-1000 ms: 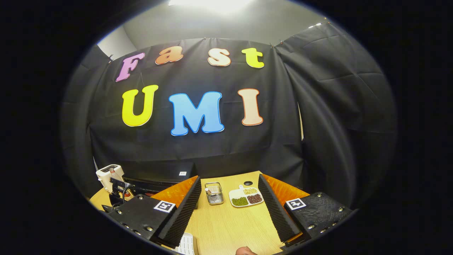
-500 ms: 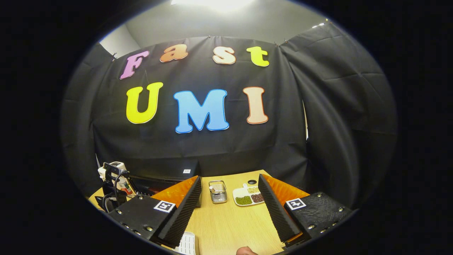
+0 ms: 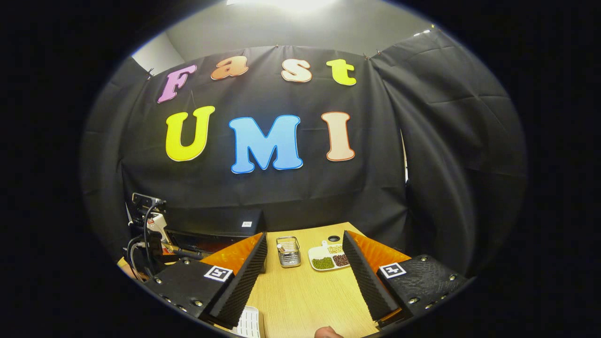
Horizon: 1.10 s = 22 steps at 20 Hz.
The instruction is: Open the electric oven with the left hand, put the food in, and close the electric oven.
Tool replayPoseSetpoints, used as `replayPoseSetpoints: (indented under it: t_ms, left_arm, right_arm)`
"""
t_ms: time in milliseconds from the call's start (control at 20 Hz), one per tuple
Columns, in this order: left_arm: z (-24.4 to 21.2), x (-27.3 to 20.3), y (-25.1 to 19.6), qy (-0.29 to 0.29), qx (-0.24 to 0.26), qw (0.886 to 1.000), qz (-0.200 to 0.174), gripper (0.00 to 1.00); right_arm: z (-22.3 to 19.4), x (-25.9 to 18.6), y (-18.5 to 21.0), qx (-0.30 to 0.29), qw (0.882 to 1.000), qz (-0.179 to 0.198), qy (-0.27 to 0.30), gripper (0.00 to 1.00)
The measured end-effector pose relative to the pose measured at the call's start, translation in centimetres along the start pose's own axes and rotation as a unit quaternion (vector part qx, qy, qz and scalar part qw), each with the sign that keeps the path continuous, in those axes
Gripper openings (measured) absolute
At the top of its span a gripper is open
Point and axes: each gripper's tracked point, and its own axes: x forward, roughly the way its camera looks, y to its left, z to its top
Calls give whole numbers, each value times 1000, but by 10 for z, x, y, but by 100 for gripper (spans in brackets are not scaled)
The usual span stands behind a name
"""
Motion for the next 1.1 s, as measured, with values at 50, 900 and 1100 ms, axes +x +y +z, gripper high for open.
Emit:
replayPoseSetpoints:
  t_ms: [50, 900, 1100]
  left_arm:
    - [7, 0, 0, -9, -1, 1000, -2, 98]
    - [152, -208, -40, -235, -51, 970, 37, 96]
    - [151, -266, -39, -253, -36, 964, 70, 95]
  right_arm:
    - [0, 0, 0, 1, 1000, -1, 0, 98]
    - [64, -29, -42, 0, 993, 89, -74, 98]
    - [77, -43, -51, -7, 990, 111, -90, 98]
